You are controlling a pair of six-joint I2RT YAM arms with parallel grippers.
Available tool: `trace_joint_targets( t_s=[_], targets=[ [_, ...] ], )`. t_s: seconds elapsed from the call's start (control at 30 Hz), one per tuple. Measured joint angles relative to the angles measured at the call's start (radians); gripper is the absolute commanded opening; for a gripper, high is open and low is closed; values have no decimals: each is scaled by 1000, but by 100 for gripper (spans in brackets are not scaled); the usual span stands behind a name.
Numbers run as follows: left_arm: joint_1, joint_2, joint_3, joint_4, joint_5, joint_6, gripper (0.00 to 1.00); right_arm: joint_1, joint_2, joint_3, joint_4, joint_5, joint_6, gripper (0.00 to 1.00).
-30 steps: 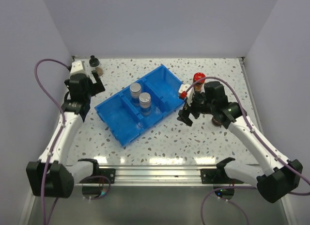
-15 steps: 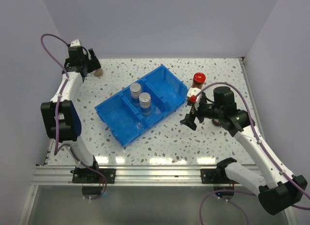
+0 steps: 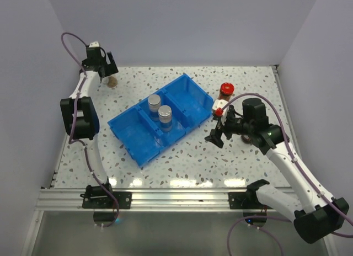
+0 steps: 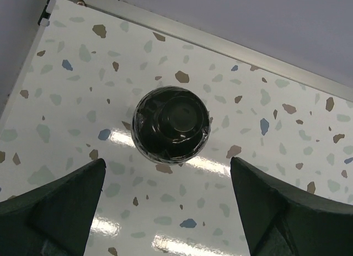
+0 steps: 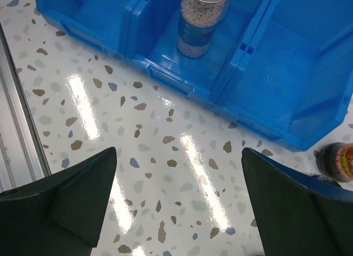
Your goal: Organize the condiment bottles
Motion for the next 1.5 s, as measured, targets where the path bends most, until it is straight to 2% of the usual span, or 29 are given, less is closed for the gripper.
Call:
trace_joint_targets(
  t_s=[0.33,0.43,0.5,0.53,0.6,0.63,0.7,0.73,0.83,0.9,1.0,1.17,1.5],
  targets=[
    [0,126,105,24,22,-8,92,0,33,0,-10,5,-11,99],
    [0,153,133,32,19,-10,86,0,36,0,-13,8,-17,99],
    [0,161,136,38,16,-10,79,0,40,0,-15,8,-18,99],
    [0,162,137,41,14,-10,75,0,41,0,-16,8,-19,99],
    [0,165,137,51,9,-12,60,0,42,0,-16,8,-22,99],
    [1,166,138,54,10,-11,45,0,42,0,-16,9,-24,99],
    [1,166,139,60,6,-13,31,0,42,0,-16,10,-27,98],
    [2,167,139,60,8,-10,17,0,42,0,-16,11,-29,99],
    [2,167,133,71,14,-9,1,-1,42,0,-16,16,-32,99],
    [2,155,101,110,17,-6,0,-1,42,0,-15,19,-34,99],
    [2,79,-29,175,24,-6,0,-1,42,0,-15,31,-38,99],
    [2,-111,-264,201,24,-6,0,-1,42,-8,-8,39,-50,99],
    [2,-553,-530,248,24,2,0,-23,42,-23,-7,42,-70,99]
  ],
)
